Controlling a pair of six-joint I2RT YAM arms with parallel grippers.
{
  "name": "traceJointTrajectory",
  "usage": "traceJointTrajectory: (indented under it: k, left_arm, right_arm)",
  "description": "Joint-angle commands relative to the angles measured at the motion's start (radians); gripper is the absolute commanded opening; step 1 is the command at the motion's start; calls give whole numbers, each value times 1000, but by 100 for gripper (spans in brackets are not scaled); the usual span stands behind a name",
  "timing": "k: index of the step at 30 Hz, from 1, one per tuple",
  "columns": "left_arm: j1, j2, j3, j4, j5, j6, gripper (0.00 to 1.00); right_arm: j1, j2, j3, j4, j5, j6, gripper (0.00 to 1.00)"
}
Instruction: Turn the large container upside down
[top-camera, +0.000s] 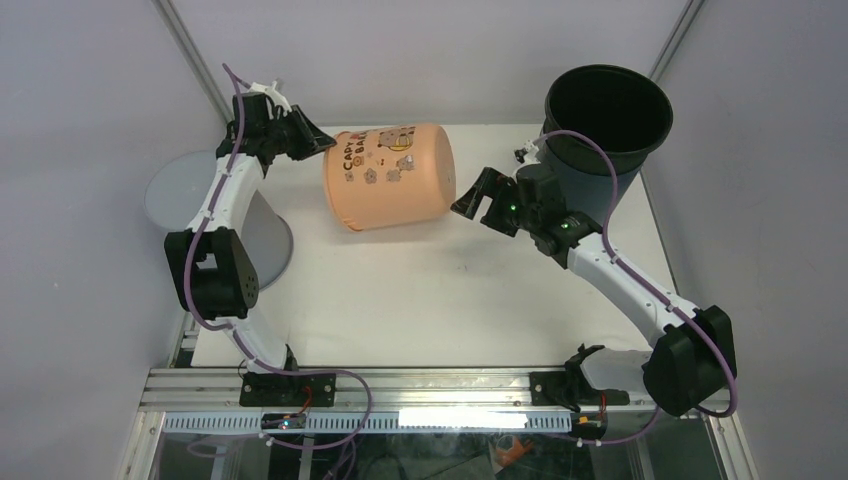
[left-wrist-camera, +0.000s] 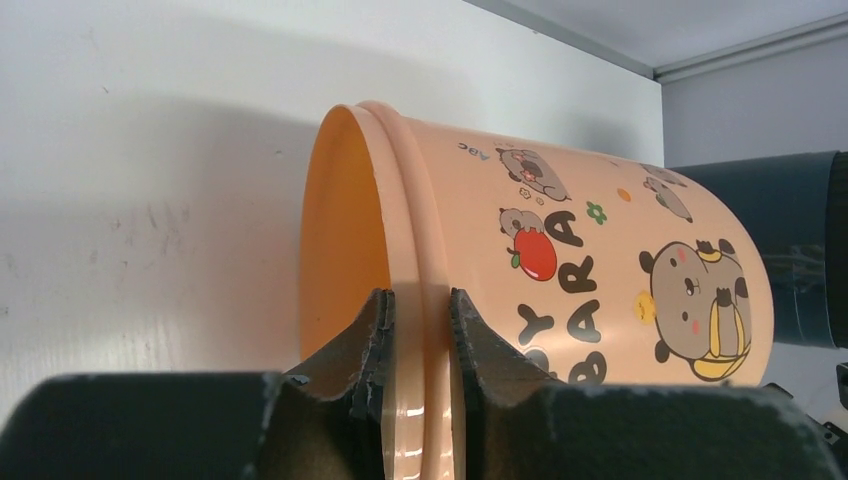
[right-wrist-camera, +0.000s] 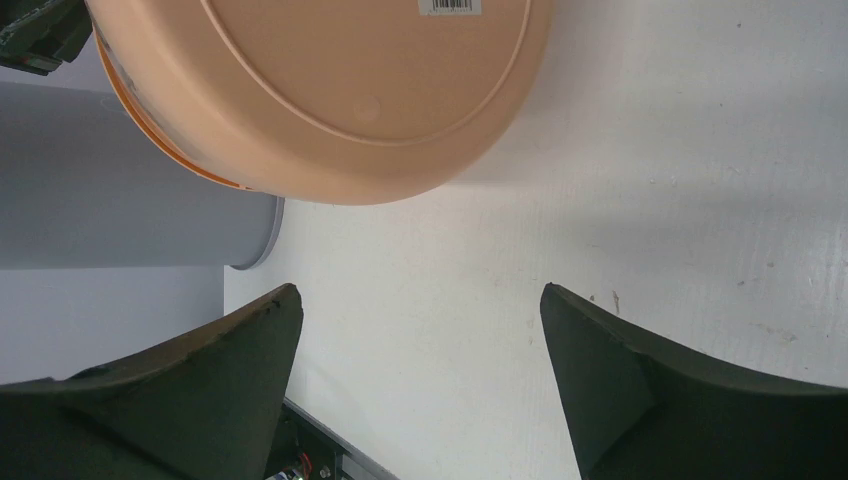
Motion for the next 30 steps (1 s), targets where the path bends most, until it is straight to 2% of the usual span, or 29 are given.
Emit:
traceJointTrajectory:
  k: [1, 5, 16, 24, 30]
  left_arm:
    - [0, 52, -41, -97, -57, 44, 0]
    - [-1, 96, -1, -157, -154, 80, 0]
    - [-2, 193, 82, -198, -364, 138, 0]
    - [-1, 217, 75, -211, -412, 188, 0]
    - [-5, 206, 52, -178, -334, 180, 0]
  right_arm:
    - [-7, -29, 47, 29, 21, -18, 93]
    - [-9, -31, 44, 28, 21, -20, 93]
    - [-11, -41, 42, 24, 28, -23, 93]
    - [-10, -49, 35, 19, 34, -22, 93]
    - [-11, -44, 33, 23, 28, -22, 93]
